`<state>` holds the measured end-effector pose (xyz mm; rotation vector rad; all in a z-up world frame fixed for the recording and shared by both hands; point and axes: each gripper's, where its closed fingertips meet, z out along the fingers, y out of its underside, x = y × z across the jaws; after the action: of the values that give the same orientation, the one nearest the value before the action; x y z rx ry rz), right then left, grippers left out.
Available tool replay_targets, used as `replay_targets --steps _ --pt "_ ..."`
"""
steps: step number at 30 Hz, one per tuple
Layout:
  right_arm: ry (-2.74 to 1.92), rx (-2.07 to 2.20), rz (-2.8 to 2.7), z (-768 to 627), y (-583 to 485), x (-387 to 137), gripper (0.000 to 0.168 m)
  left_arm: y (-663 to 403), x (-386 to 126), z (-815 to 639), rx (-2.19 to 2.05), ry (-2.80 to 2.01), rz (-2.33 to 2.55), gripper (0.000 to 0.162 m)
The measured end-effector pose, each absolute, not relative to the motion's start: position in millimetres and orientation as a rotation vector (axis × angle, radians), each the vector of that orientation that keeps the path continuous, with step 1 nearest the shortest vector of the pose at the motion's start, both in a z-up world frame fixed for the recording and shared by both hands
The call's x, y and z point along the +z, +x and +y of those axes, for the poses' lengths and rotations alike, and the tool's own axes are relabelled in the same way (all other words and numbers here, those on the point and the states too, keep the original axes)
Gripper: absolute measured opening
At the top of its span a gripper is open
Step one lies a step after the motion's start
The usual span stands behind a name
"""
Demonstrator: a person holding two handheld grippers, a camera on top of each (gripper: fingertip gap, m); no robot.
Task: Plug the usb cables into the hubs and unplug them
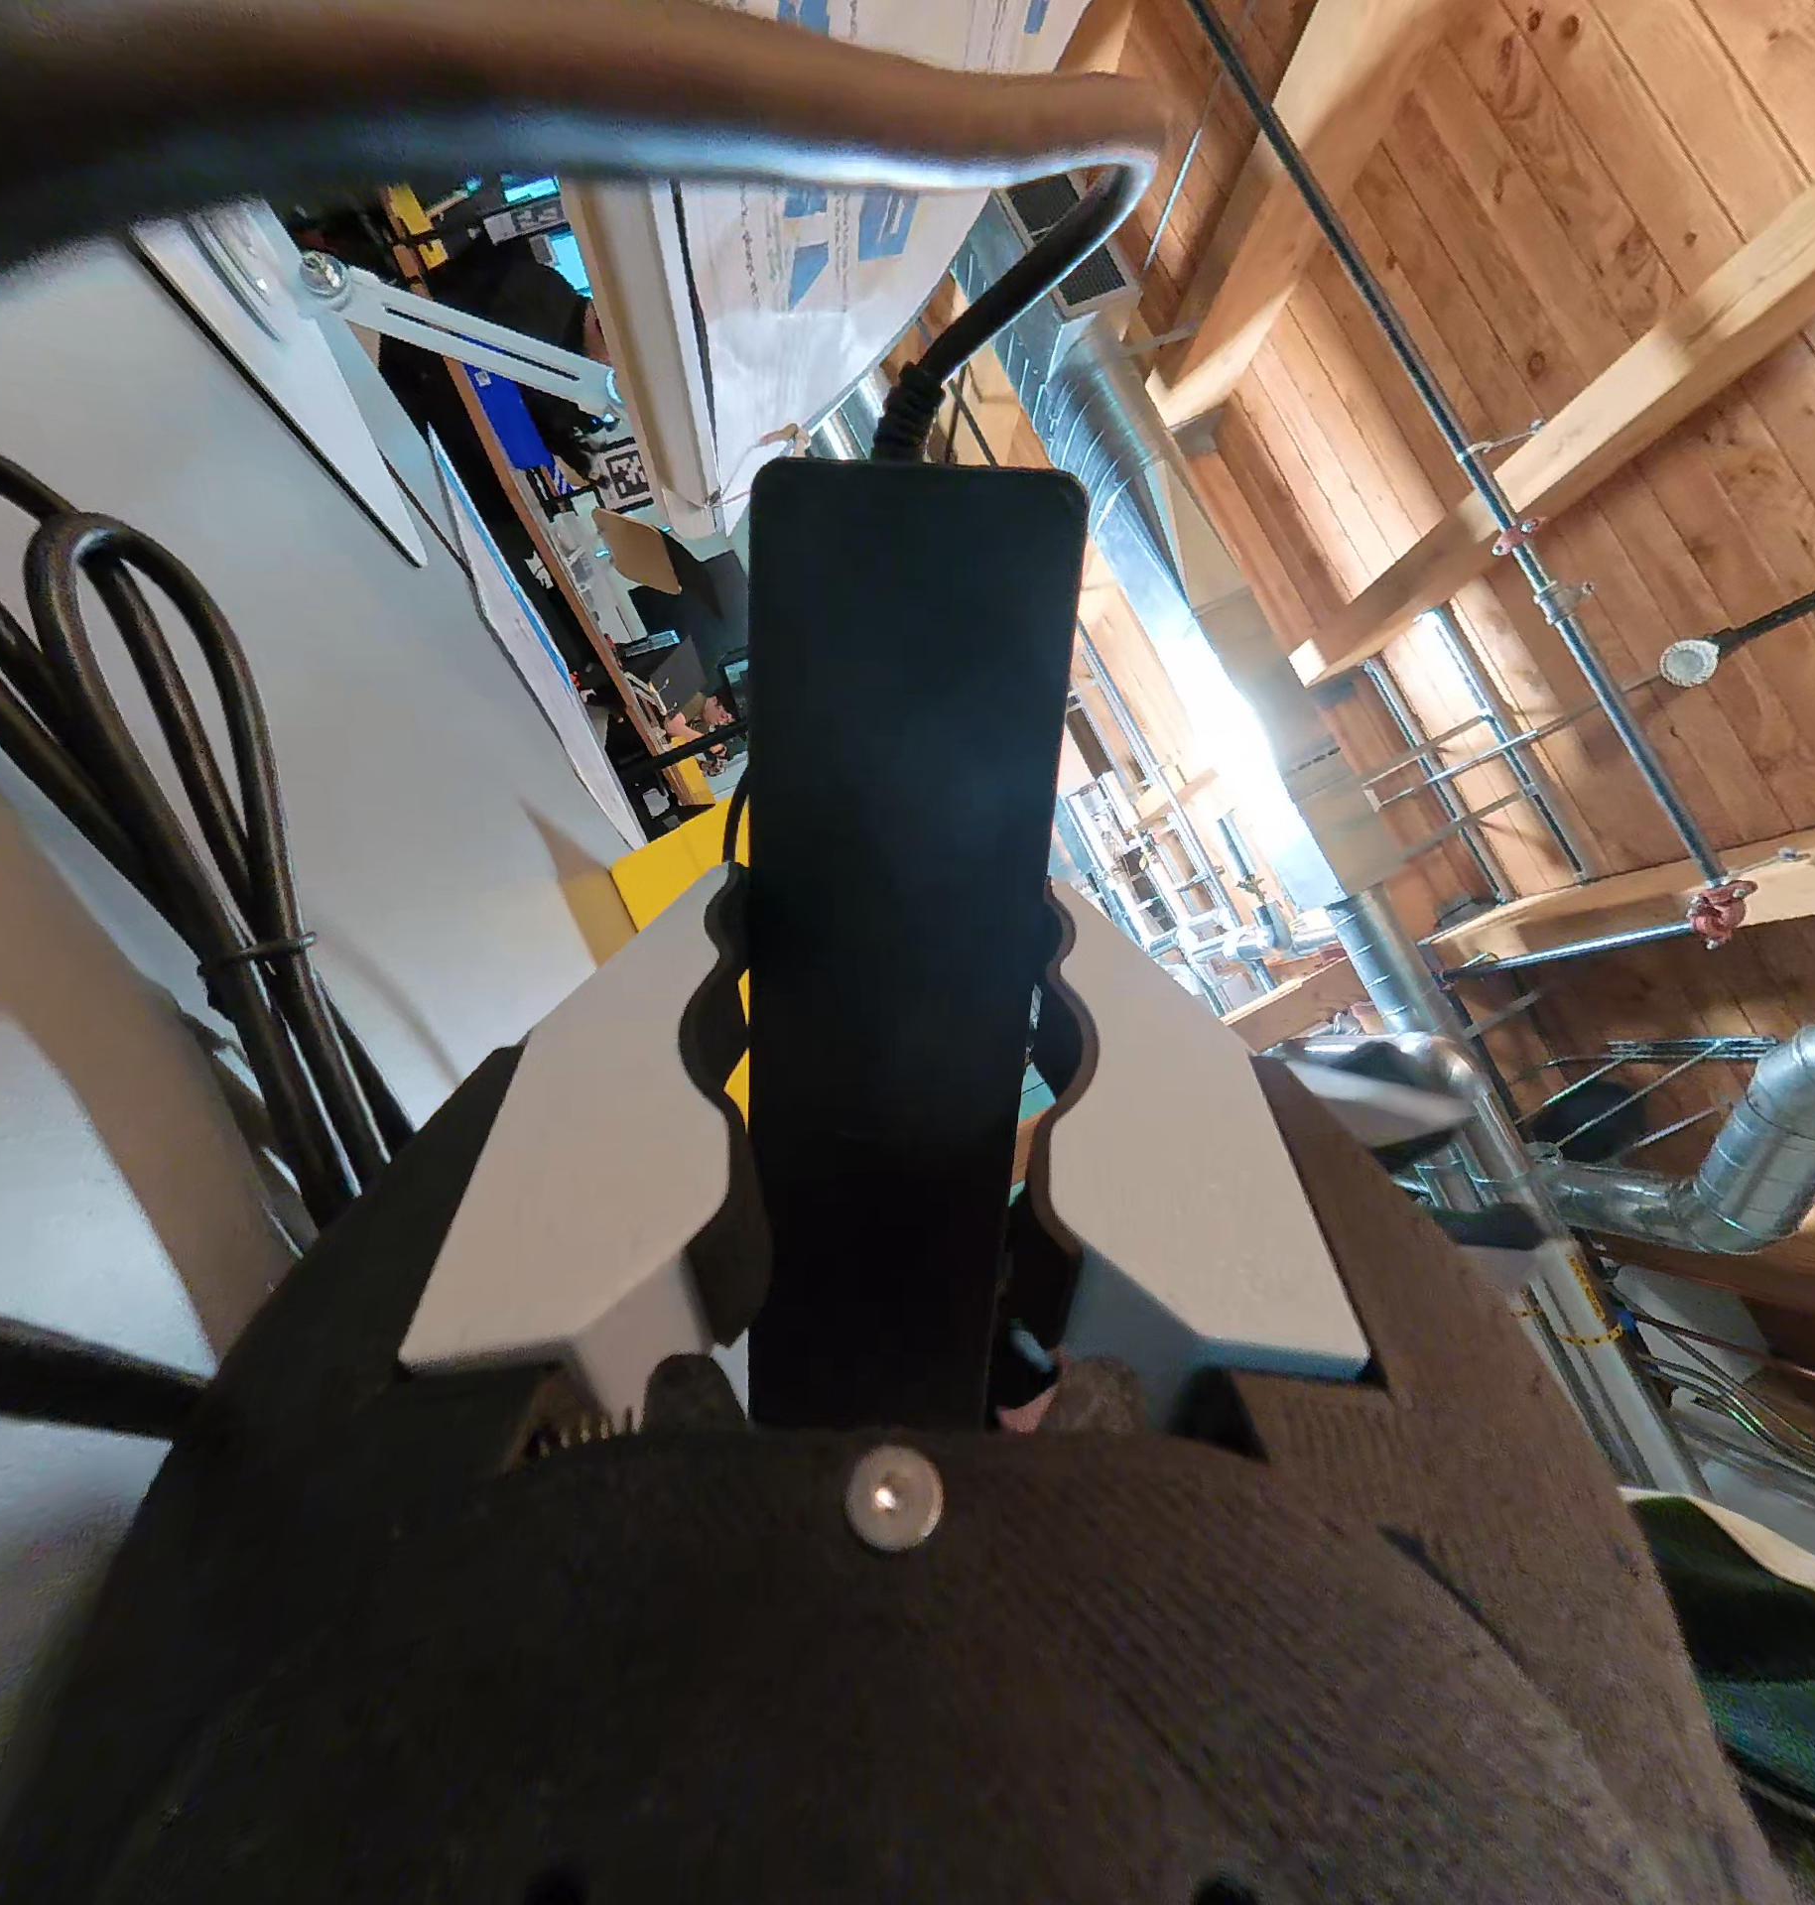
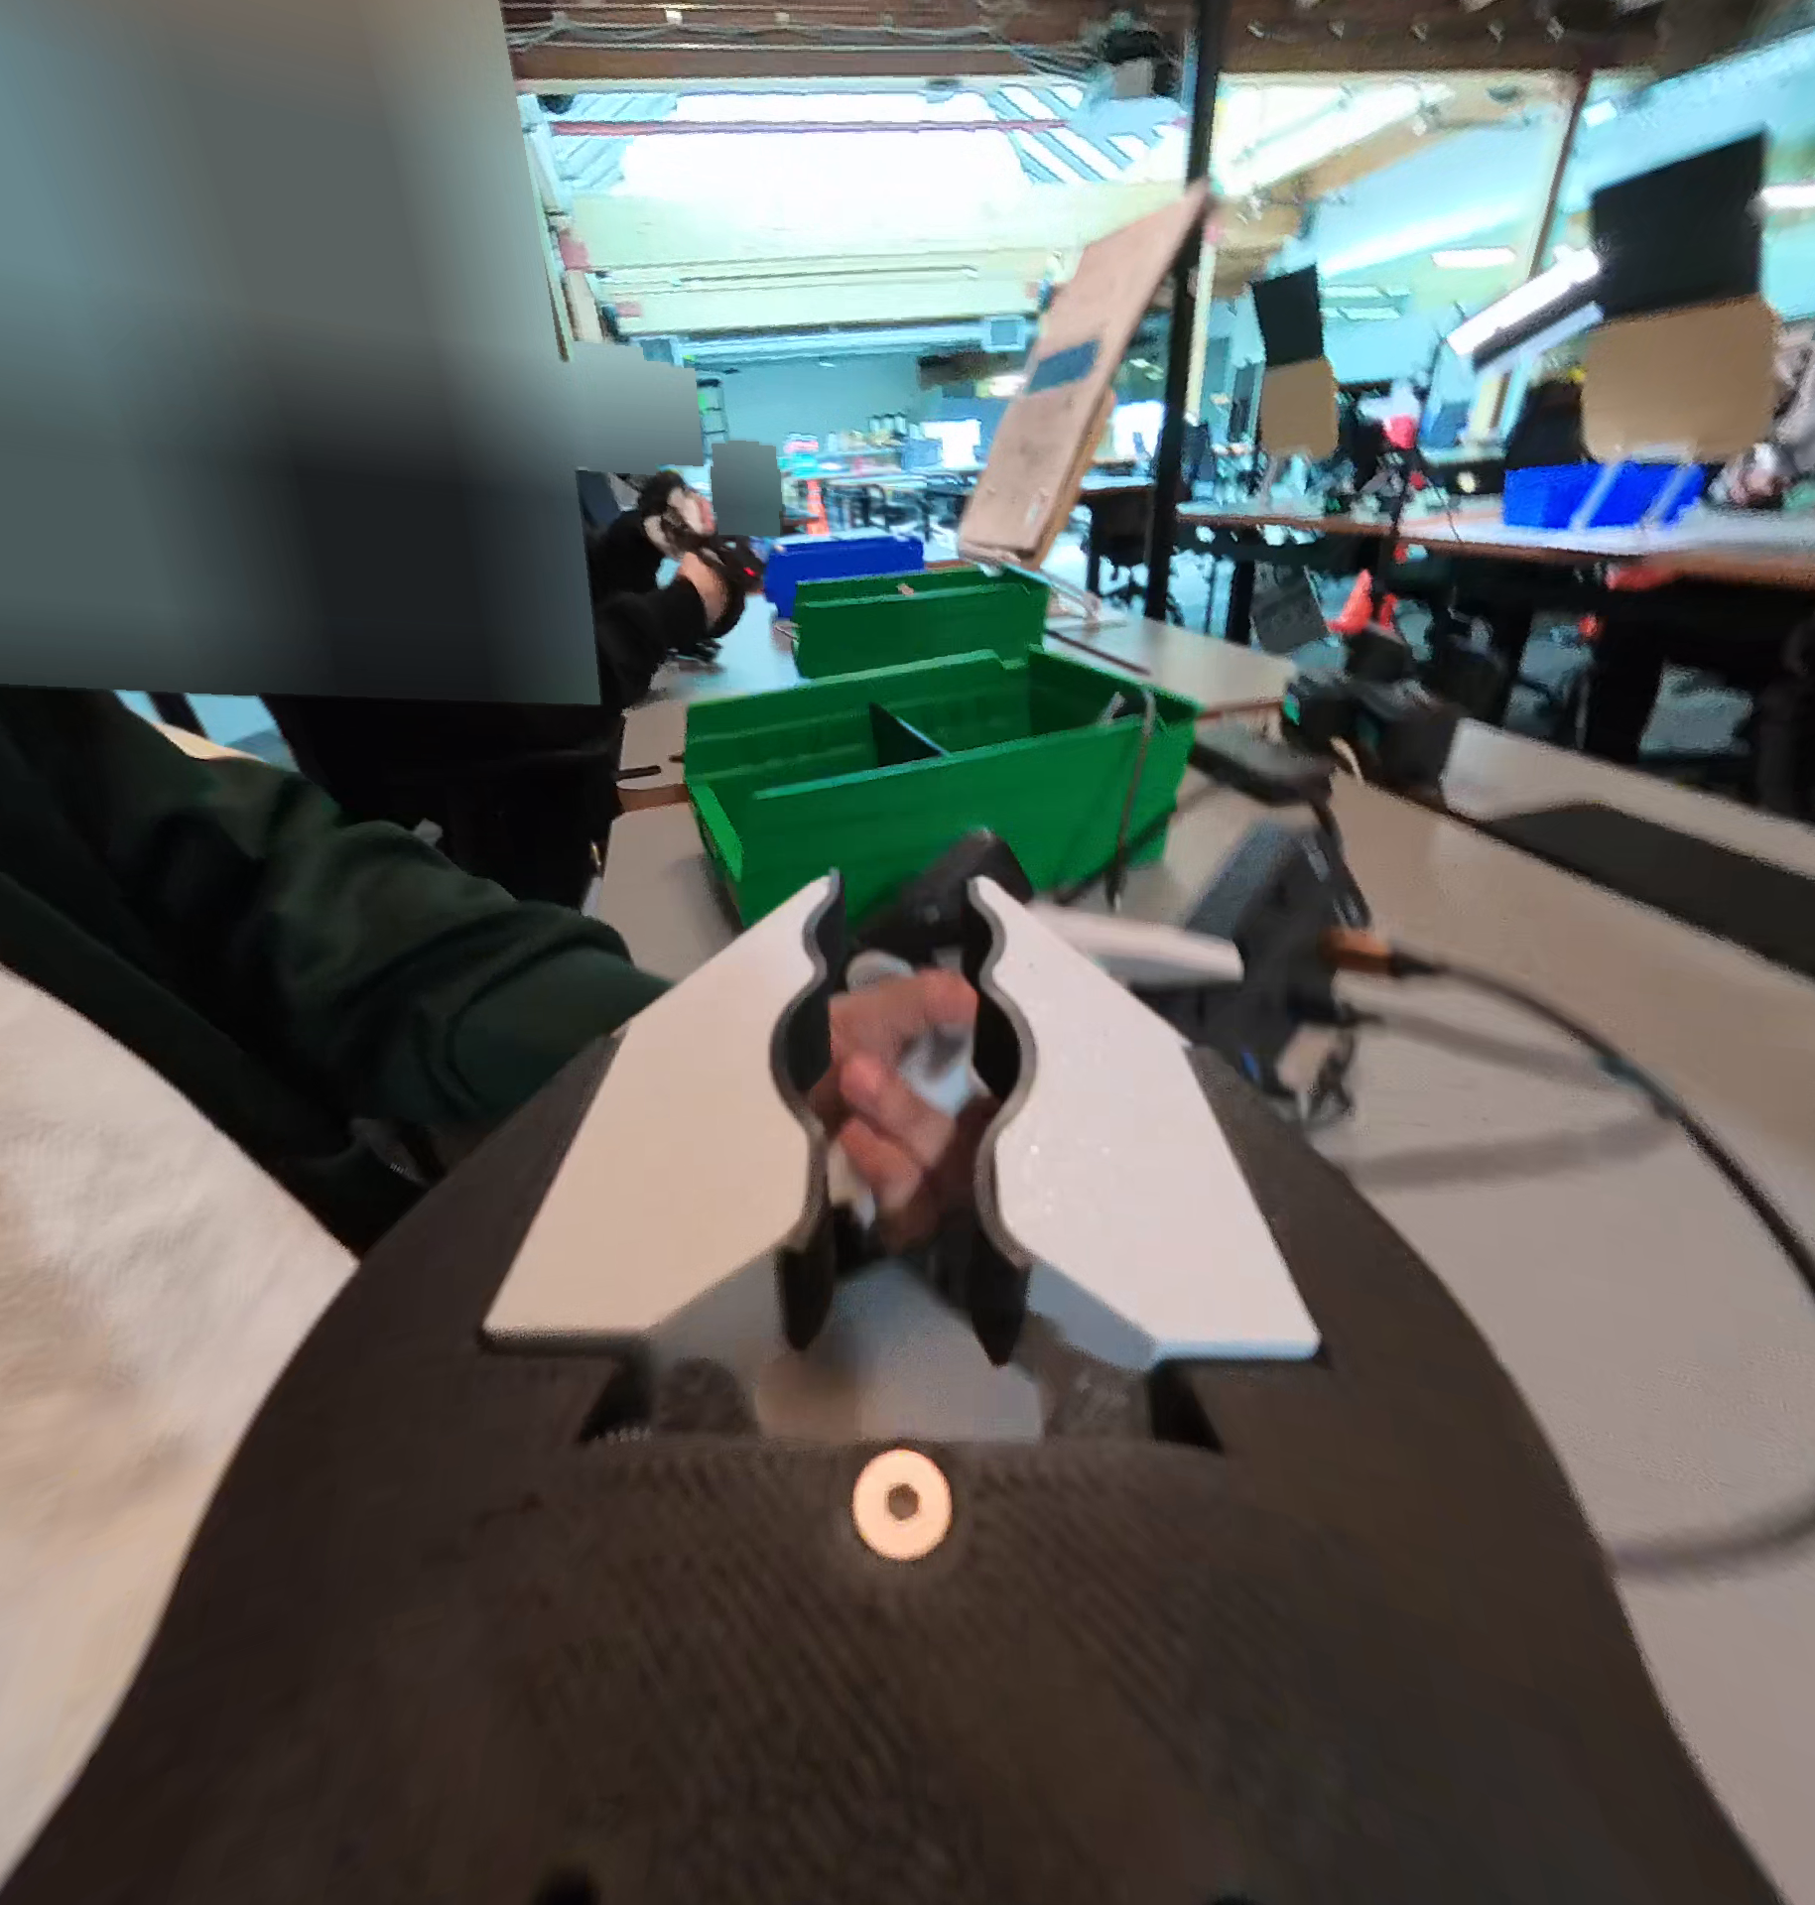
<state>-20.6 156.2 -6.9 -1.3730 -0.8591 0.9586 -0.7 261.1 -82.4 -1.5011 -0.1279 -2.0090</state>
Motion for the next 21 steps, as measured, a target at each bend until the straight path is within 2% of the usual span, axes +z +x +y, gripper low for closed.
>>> replay_targets --steps 4,8,12,17,21 --pt "-1.31 0.998 -1.021 167 -85 27 0.028 0 -83 261 -2.009 -1.509 -0.131 0.053" --pt "-1.363 1.075 -1.273 174 -171 32 0.04 1 -84 261 -2.001 -1.521 -0.119 0.052" --pt "-1.363 0.804 -1.562 200 -242 8 0.037 0 -87 264 -2.004 -1.554 -0.133 0.053" --pt "-1.423 0.471 -1.82 246 -294 -36 0.021 -2 -89 266 -2.025 -1.578 -0.161 0.053" --pt "-1.609 0.443 -2.012 260 -318 -76 0.024 0 -90 265 -2.058 -1.594 -0.183 0.053"
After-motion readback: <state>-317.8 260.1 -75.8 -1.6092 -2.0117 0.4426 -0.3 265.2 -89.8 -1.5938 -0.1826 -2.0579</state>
